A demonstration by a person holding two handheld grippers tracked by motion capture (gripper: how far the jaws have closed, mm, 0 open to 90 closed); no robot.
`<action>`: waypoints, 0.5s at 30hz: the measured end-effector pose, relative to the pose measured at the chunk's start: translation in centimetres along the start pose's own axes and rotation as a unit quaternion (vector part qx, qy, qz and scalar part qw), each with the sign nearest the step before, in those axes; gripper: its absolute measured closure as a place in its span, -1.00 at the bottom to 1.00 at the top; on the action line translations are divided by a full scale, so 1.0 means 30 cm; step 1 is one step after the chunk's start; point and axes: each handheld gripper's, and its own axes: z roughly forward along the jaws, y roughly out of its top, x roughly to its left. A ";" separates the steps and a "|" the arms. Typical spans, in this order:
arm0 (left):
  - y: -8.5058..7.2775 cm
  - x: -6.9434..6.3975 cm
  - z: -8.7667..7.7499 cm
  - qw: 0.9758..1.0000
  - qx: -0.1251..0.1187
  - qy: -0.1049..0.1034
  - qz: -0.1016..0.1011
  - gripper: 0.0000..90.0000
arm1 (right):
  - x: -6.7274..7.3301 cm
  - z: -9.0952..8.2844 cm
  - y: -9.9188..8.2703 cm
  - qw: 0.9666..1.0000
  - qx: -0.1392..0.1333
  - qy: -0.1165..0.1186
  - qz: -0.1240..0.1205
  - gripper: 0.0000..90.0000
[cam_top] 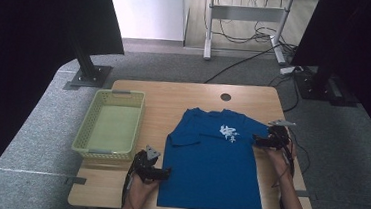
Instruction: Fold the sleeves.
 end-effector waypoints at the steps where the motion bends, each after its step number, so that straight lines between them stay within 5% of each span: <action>1: 0.000 0.000 0.000 1.000 0.000 0.000 0.000 -0.88 | -0.003 0.007 0.004 1.000 0.000 -0.002 -0.001 -0.68; 15: 0.000 0.000 0.000 1.000 0.000 0.000 0.000 -0.88 | -0.035 0.074 0.023 1.000 0.017 -0.024 0.004 -0.56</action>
